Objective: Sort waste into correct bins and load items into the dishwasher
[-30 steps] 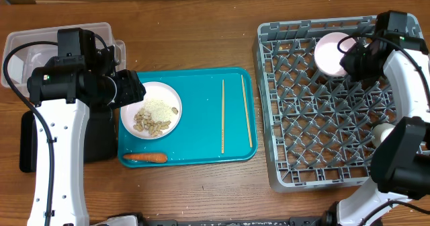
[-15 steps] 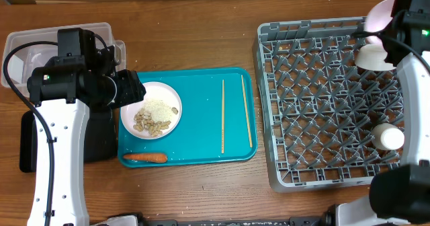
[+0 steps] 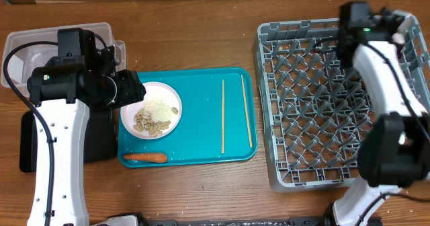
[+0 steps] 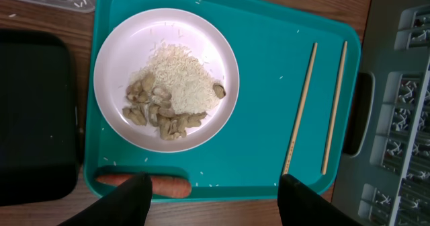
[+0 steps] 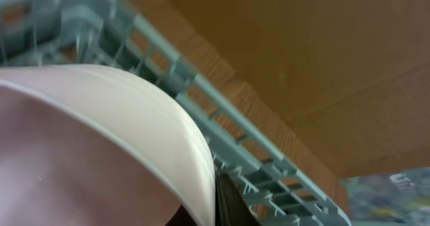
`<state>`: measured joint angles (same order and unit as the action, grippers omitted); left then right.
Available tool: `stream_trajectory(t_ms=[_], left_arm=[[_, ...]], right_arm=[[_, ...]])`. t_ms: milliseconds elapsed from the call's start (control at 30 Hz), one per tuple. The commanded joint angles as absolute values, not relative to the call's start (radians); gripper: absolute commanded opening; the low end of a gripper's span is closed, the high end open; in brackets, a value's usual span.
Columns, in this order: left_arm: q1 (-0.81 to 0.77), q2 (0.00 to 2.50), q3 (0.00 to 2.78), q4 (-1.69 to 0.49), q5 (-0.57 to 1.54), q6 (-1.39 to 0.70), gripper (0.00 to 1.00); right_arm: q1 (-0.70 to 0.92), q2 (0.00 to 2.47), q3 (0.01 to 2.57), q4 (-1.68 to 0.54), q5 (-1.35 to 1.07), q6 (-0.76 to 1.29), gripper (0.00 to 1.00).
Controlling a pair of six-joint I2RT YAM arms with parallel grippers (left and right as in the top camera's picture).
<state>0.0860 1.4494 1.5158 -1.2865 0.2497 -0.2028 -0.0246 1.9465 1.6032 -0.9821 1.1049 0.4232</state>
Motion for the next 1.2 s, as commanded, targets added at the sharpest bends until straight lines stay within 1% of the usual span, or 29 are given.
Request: stream_trajectory(t_ms=[0,167,233,267,333,400,467,733,767,800,867,1167], left_arm=[[0.089,1.446,1.533,-1.282,0.260,-0.205,0.63],[0.089,1.446,1.533,-1.283,0.260,-0.205,0.63],[0.089,1.446,1.533,-1.283,0.260,-0.205,0.63],[0.089,1.446,1.533,-1.282,0.260,-0.205,0.63],[0.089,1.446,1.533,-1.282,0.260,-0.205,0.63],[0.089,1.446,1.533,-1.283,0.259,-0.205,0.63],[0.089,1.446,1.533,-1.283,0.259,-0.205,0.63],[0.089,1.446,1.533,-1.283,0.259,-0.205,0.63],[0.089,1.446,1.533,-1.283,0.259,-0.205,0.63],[0.089,1.446,1.533,-1.283,0.260,-0.205,0.63],[0.089,1.446,1.533,-1.283,0.260,-0.205,0.63],[0.089,1.446,1.533,-1.283,0.259,-0.205,0.63]], right_arm=[[0.017,1.966,1.577,-0.986,1.151,0.476,0.04],[0.085,1.998,1.557,-1.028,1.137,0.511,0.04],[0.104,2.006,1.557,-1.052,1.116,0.531,0.06],[0.110,2.006,1.557,-1.060,1.097,0.532,0.09],[0.125,2.006,1.557,-1.073,1.038,0.532,0.18],[0.134,2.006,1.557,-1.084,0.997,0.532,0.23],[0.140,2.006,1.557,-1.101,0.951,0.532,0.26],[0.146,2.005,1.557,-1.145,0.949,0.577,0.26],[0.146,2.005,1.557,-1.145,0.949,0.577,0.22],[0.146,2.005,1.557,-1.145,0.949,0.577,0.21],[0.150,2.005,1.557,-1.139,0.949,0.577,0.21],[0.243,2.005,1.557,-1.160,0.948,0.601,0.21]])
